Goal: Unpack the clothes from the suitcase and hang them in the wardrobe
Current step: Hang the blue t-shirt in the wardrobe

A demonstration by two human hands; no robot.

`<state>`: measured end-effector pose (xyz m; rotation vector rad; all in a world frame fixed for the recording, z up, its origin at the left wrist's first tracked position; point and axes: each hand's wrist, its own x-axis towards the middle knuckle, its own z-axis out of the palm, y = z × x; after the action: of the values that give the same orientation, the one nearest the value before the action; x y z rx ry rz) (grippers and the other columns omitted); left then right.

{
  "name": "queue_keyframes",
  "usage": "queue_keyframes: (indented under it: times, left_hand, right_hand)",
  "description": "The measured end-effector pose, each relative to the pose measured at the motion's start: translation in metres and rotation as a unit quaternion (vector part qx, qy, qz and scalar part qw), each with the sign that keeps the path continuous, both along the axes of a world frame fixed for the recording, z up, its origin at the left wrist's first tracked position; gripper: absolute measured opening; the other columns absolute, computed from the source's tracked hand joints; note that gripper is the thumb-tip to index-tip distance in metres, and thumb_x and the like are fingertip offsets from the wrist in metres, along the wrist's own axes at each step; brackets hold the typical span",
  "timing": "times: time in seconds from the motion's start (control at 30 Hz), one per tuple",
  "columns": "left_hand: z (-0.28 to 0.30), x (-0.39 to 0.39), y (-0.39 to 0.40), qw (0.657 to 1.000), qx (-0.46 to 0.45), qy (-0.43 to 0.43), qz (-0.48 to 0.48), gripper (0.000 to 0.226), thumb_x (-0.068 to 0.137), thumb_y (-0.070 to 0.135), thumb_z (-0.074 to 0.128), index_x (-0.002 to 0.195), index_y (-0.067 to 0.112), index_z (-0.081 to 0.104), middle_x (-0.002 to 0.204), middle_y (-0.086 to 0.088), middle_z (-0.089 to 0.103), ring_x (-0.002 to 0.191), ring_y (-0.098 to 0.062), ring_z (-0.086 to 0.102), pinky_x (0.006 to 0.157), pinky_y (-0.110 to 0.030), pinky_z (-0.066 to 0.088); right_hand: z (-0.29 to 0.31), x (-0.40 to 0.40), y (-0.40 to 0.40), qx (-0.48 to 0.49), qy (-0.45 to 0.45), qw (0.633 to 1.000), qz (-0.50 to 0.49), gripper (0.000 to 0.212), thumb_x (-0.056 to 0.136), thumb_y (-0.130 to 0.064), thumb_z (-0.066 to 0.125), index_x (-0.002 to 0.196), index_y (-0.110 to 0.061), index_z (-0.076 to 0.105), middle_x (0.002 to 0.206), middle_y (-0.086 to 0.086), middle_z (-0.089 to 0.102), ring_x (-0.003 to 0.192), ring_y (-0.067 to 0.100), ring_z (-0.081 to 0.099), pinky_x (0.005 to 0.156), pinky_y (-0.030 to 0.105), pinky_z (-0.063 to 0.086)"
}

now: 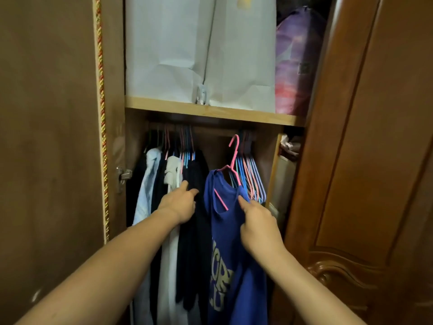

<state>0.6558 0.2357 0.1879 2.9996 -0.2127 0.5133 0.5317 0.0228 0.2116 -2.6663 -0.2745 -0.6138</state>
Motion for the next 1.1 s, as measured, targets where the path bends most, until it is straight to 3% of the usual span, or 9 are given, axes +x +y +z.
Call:
queue_keyframes:
  times: [0.17, 0.27, 0.37, 0.53, 0.67, 0.87, 0.93, 1.03, 1.1]
  left_hand:
    - [-0.006, -0.004, 0.026, 0.996, 0.061, -0.068, -0.001, 0.056, 0.08, 0.031, 0.068, 0.135, 0.041, 0.061, 0.156, -0.015, 0.036, 0.136, -0.044, 0.042, 0.11, -0.05, 0.04]
    - [-0.008, 0.001, 0.043, 0.999, -0.005, -0.01, -0.053, 0.065, 0.095, 0.027, 0.054, 0.153, 0.047, 0.033, 0.169, 0.001, 0.005, 0.148, -0.029, 0.033, 0.116, -0.036, 0.035]
    - [-0.007, -0.001, 0.049, 0.994, -0.05, 0.07, -0.063, 0.069, 0.1, 0.024, 0.046, 0.155, 0.052, 0.016, 0.168, 0.013, -0.01, 0.141, -0.028, 0.044, 0.109, -0.034, 0.042]
    - [-0.003, 0.0, 0.043, 0.992, -0.067, 0.087, -0.067, 0.066, 0.1, 0.026, 0.045, 0.155, 0.052, 0.019, 0.168, 0.013, -0.008, 0.146, -0.026, 0.036, 0.115, -0.037, 0.037]
    - [0.005, 0.002, 0.04, 0.991, -0.063, 0.087, -0.074, 0.064, 0.099, 0.024, 0.043, 0.154, 0.051, 0.023, 0.169, 0.012, -0.004, 0.147, -0.024, 0.035, 0.115, -0.034, 0.036]
    - [0.01, 0.005, 0.041, 0.992, -0.067, 0.082, -0.073, 0.06, 0.1, 0.021, 0.042, 0.151, 0.052, 0.032, 0.168, 0.013, 0.003, 0.148, -0.022, 0.032, 0.115, -0.033, 0.036]
    - [0.008, 0.006, 0.043, 0.991, -0.075, 0.078, -0.078, 0.06, 0.1, 0.021, 0.042, 0.15, 0.052, 0.033, 0.168, 0.014, 0.005, 0.148, -0.021, 0.032, 0.114, -0.033, 0.037]
    - [0.004, 0.007, 0.047, 0.99, -0.083, 0.069, -0.089, 0.06, 0.1, 0.019, 0.042, 0.15, 0.053, 0.034, 0.168, 0.015, 0.005, 0.149, -0.02, 0.031, 0.114, -0.03, 0.034]
    - [0.0, 0.011, 0.051, 0.988, -0.102, 0.068, -0.094, 0.059, 0.101, 0.018, 0.043, 0.148, 0.053, 0.037, 0.167, 0.016, 0.008, 0.149, -0.018, 0.029, 0.114, -0.027, 0.03]
  right_hand:
    - [0.007, 0.05, 0.008, 0.003, 0.017, 1.0, 0.002, 0.073, 0.089, 0.007, 0.042, 0.156, -0.018, 0.029, 0.133, 0.008, 0.051, 0.123, 0.03, 0.051, 0.101, 0.035, 0.041]
    - [0.03, 0.084, 0.004, -0.01, 0.015, 1.0, 0.006, 0.072, 0.089, 0.007, 0.042, 0.156, -0.018, 0.032, 0.135, 0.01, 0.052, 0.124, 0.031, 0.051, 0.102, 0.036, 0.041]
    - [0.048, 0.111, 0.004, -0.004, 0.015, 1.0, -0.011, 0.066, 0.091, 0.006, 0.041, 0.153, -0.017, 0.038, 0.137, 0.015, 0.054, 0.126, 0.036, 0.052, 0.1, 0.037, 0.041]
    - [0.059, 0.162, 0.017, 0.039, 0.019, 0.999, -0.018, 0.055, 0.086, 0.006, 0.041, 0.137, -0.009, 0.055, 0.131, 0.021, 0.06, 0.121, 0.039, 0.056, 0.099, 0.043, 0.047]
    - [0.064, 0.202, 0.026, 0.012, 0.026, 1.0, -0.01, 0.058, 0.088, 0.005, 0.041, 0.142, -0.013, 0.051, 0.131, 0.019, 0.061, 0.121, 0.037, 0.057, 0.099, 0.041, 0.047]
    - [0.052, 0.233, 0.036, 0.022, 0.087, 0.996, 0.017, 0.046, 0.092, 0.001, 0.041, 0.133, -0.01, 0.058, 0.135, 0.02, 0.058, 0.123, 0.038, 0.056, 0.103, 0.039, 0.045]
    - [0.041, 0.231, 0.034, 0.064, 0.1, 0.993, 0.028, 0.051, 0.094, 0.001, 0.041, 0.143, -0.009, 0.049, 0.14, 0.021, 0.056, 0.127, 0.038, 0.053, 0.108, 0.038, 0.042]
    - [0.016, 0.21, 0.032, 0.182, 0.1, 0.977, 0.056, 0.066, 0.1, -0.008, 0.045, 0.159, -0.019, 0.019, 0.15, 0.016, 0.046, 0.134, 0.036, 0.047, 0.11, 0.034, 0.036]
    - [-0.005, 0.195, 0.029, 0.238, 0.093, 0.965, 0.055, 0.065, 0.103, -0.01, 0.043, 0.16, -0.022, 0.015, 0.153, 0.013, 0.042, 0.137, 0.033, 0.044, 0.111, 0.033, 0.033]
